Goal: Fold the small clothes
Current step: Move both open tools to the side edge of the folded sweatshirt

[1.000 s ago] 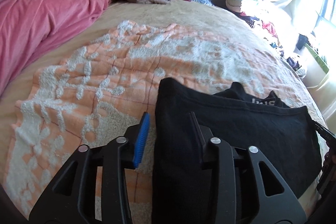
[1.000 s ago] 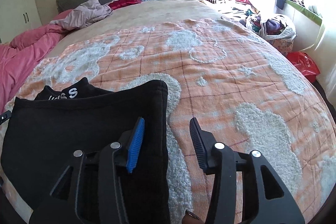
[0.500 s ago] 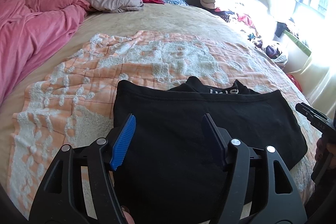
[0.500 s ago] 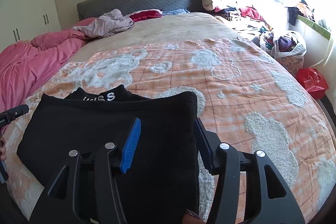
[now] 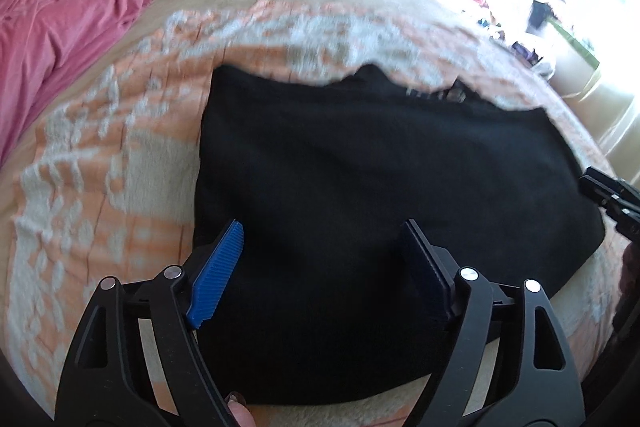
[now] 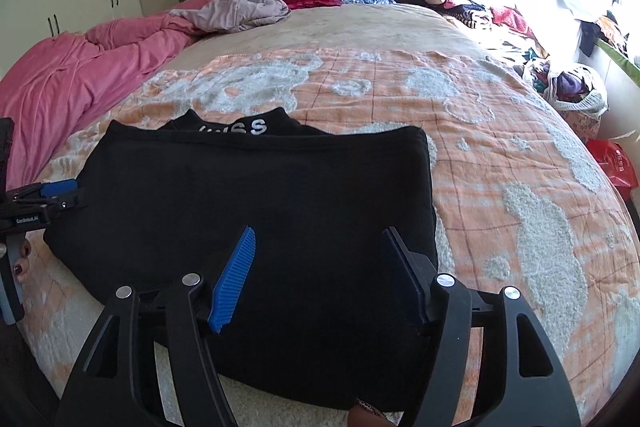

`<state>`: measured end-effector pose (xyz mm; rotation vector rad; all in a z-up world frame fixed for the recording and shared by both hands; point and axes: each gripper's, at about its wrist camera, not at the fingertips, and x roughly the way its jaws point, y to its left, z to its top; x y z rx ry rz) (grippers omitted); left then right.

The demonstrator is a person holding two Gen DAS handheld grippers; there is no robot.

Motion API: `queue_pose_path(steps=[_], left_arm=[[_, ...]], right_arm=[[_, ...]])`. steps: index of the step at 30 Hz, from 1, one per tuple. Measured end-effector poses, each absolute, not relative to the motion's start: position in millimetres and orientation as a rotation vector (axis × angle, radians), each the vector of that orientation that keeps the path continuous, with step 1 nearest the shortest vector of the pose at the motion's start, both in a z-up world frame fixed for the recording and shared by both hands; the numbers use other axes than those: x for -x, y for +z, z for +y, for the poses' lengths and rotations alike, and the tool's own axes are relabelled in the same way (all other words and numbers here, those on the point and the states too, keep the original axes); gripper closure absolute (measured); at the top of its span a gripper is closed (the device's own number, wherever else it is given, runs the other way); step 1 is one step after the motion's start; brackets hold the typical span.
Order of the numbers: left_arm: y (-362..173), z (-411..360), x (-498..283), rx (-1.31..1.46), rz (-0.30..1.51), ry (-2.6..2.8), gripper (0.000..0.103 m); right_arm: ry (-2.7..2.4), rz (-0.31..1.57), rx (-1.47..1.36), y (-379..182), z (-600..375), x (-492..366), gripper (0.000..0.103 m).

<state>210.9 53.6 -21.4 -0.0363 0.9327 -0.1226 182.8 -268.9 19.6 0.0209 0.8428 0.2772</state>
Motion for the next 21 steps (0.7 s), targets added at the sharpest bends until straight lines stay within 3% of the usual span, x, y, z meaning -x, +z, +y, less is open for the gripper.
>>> queue_pose_path(steps=[7,10,14,21], left_arm=[[-22,65,-210,0.122,0.941,-0.145,0.022],[-18,71,-210,0.152,0.931,-0.145,0.022],[-6,78,-211,0.162,0.901,-0.121,0.013],[5,97,-212,0.16,0.877,-0.062,0.01]], right_arm=[[0.258,0.863,0.006,8,-259,-175,0.033],[0.324,0.806,-0.011,20,-247,-166,0.02],[0.399,0.755,0.046,30,-213,-151,0.015],[0.546,0.719,0.231,30,-129,-123,0.012]])
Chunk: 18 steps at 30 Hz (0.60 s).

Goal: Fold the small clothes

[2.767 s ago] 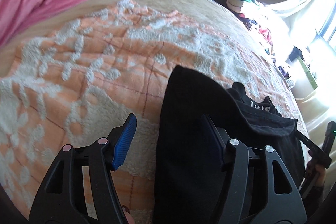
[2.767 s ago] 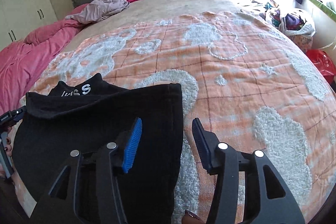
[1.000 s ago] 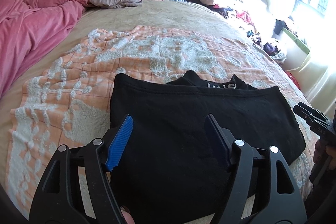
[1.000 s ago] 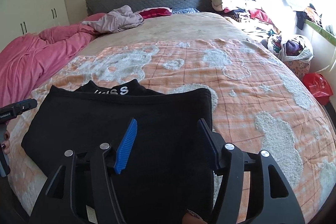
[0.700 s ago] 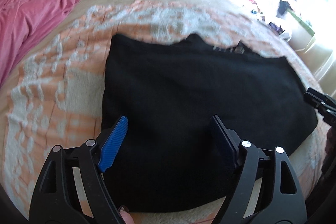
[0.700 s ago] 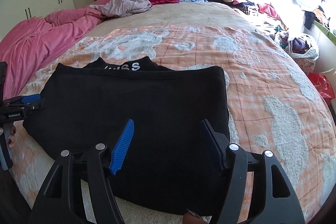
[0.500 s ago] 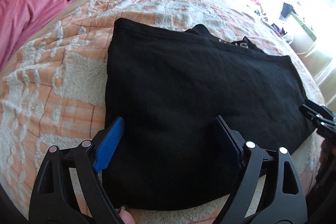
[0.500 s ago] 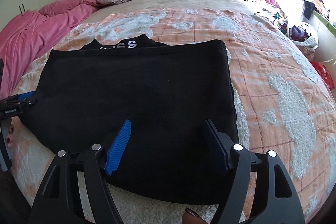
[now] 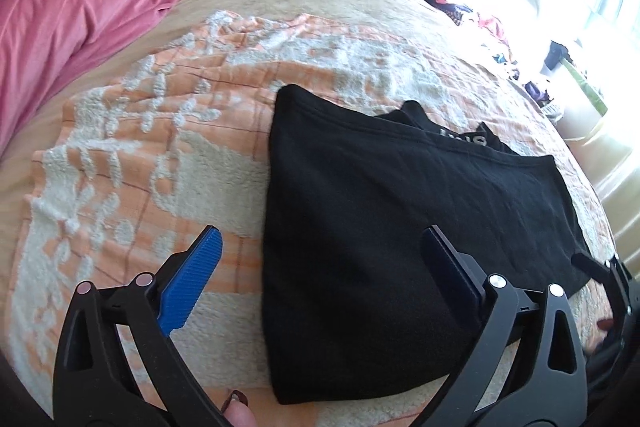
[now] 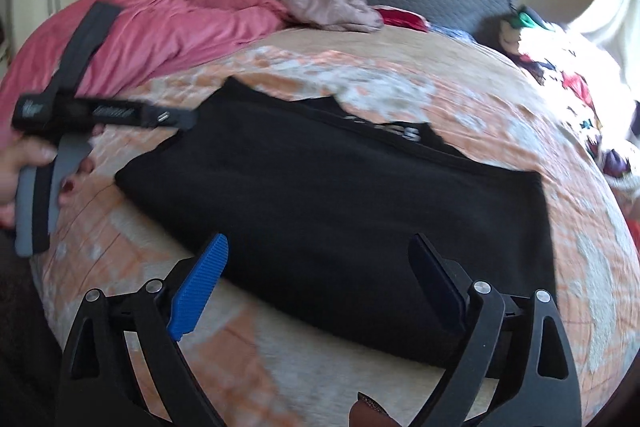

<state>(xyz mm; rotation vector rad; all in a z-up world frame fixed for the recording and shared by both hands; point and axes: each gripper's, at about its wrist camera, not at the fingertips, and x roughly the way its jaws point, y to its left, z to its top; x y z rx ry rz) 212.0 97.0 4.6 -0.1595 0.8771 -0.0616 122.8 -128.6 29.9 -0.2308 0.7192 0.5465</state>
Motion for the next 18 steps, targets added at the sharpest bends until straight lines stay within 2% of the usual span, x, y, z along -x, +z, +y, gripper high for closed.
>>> queue_pose_path(steps=[11,13,18], left_arm=[[5,119,-220,0.132,0.898,0.006,0.01],[4,123,-222,0.141,0.896,0.017,0.01],[0,132,-226,0.17,0.909,0.032,0.01]], right_arm=[[0.58,0.706,0.491,-2,-40,-107,0.012],[0.559,0.699,0.509,-5,-30,-111,0.008],[0.538,0.714,0.519,-10,-10,-130,0.007]])
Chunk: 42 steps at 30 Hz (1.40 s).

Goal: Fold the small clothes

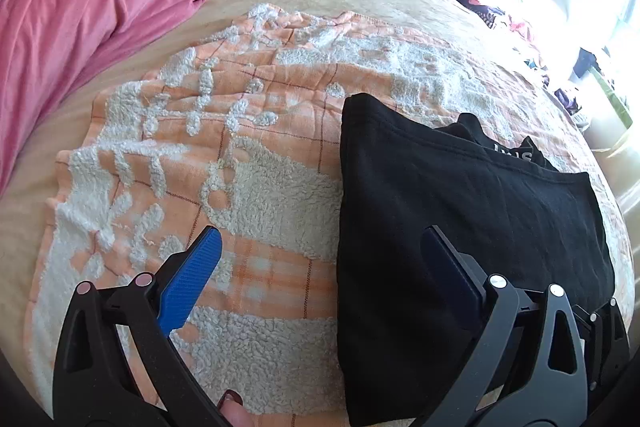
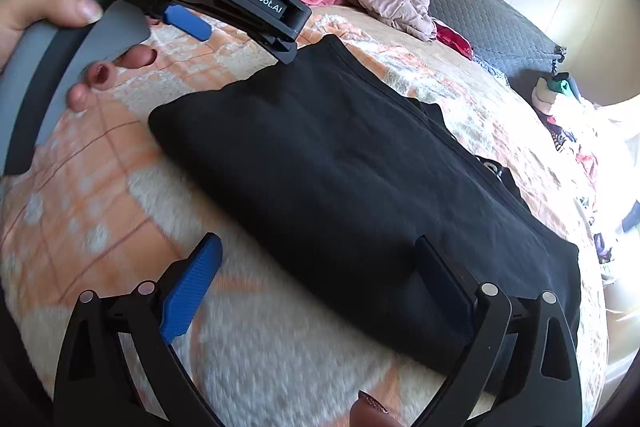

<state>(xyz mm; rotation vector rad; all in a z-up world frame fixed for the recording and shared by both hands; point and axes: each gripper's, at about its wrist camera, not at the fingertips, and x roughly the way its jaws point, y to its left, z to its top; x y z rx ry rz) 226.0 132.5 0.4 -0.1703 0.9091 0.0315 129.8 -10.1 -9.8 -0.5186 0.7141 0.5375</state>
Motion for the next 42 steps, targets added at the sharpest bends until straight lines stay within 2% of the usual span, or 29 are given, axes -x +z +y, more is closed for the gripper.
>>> queue_pose_path(steps=[10,16,18,20,22,23,24,37,38,39,40,42], left_arm=[[-6,143,-234,0.243,0.934,0.028,0.01],[-8,143,-238,0.252,0.943,0.023,0.01],[-10,144,-240,0.265,0.95,0.016,0.01],[-12,144,-242,0.295,0.957,-0.001,0.01],[-12,144,-243,0.33,0.956,-0.029,0.01],[-11,143,-243,0.352,0.951,-0.053,0.01],[-11,140,-245,0.367,0.947,-0.075,0.01],[-2,96,-259,0.573,0.93,-0.322,0.011],[1,91,-259,0.581,0.92,-0.332,0.021],[5,85,-259,0.583,0.908,-0.344,0.039],[11,78,-259,0.587,0.896,-0.356,0.047],[17,66,-261,0.594,0.892,-0.377,0.071]], right_arm=[[0.499,0.703,0.582,-18,23,-161,0.007],[0.477,0.602,0.626,-15,27,-164,0.011],[0.501,0.567,0.62,-11,21,-161,0.033],[0.505,0.534,0.612,-6,15,-157,0.045],[0.509,0.497,0.613,-3,9,-152,0.06],[0.515,0.484,0.613,-1,5,-150,0.074],[0.514,0.474,0.613,0,3,-148,0.08],[0.441,0.385,0.52,24,-59,-138,0.086],[0.435,0.381,0.505,26,-66,-136,0.086],[0.427,0.374,0.498,28,-73,-135,0.086],[0.419,0.369,0.493,30,-77,-134,0.086],[0.404,0.366,0.472,34,-89,-133,0.087]])
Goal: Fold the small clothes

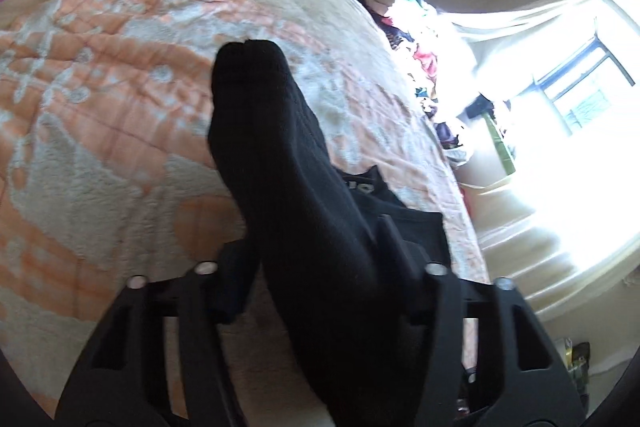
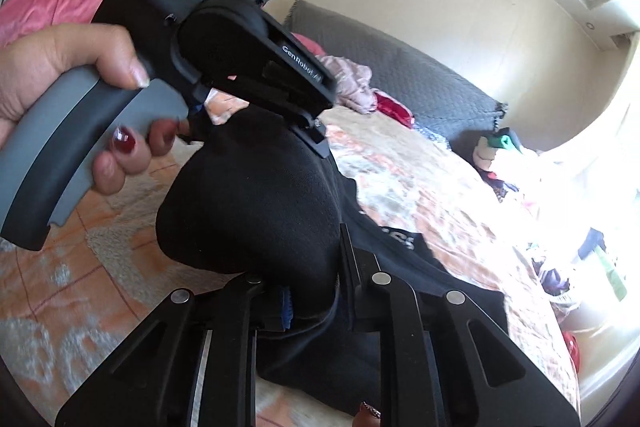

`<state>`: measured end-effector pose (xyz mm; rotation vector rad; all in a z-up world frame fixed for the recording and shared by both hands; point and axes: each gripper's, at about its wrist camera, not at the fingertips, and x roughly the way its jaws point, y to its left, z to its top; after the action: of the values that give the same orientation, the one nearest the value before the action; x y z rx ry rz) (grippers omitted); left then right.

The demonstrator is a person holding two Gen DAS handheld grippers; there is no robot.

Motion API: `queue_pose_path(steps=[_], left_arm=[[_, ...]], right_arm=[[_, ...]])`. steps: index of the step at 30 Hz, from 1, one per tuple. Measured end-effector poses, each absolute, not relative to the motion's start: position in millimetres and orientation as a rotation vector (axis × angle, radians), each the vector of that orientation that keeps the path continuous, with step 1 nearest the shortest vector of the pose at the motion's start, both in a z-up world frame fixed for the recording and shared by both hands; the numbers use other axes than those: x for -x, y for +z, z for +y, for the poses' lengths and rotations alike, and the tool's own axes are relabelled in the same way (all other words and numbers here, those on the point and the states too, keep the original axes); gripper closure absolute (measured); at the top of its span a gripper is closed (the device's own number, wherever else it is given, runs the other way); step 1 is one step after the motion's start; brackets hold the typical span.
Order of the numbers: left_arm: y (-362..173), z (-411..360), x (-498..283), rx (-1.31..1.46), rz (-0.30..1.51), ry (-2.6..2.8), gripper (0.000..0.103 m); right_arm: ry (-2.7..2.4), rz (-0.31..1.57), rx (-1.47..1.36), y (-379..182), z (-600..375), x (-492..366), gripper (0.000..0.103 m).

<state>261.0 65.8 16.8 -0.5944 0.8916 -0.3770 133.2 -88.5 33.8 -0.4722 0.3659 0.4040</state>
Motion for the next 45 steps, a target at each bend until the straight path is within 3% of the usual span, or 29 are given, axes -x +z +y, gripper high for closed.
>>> queue_pose_path(steps=[2,6,25,35,43,45], left_arm=[[25,49,-263,0.583,0.89,-0.387,0.081],[43,13,-262,0.508,0.875,-0.403,0.086],[51,-119,-286,0.303,0.958,-0.418,0.086],[22,-158,-305,0.253,1.059,-0.4,0.086],[4,-180,-311,0.229,1.101,-0.402,0.08],[0,-183,-313,0.23,1.11,-0.401,0.075]], right_arm=[[0.393,0.376,0.437,37,-100,-133,0.087],[0.372,0.4,0.346,43,-127,-135,0.087],[0.293,0.493,-0.132,42,-241,-132,0.088],[0.289,0.669,-0.463,24,-284,-156,0.088],[0.294,0.735,-0.656,6,-304,-156,0.087],[0.292,0.742,-0.683,4,-305,-151,0.087]])
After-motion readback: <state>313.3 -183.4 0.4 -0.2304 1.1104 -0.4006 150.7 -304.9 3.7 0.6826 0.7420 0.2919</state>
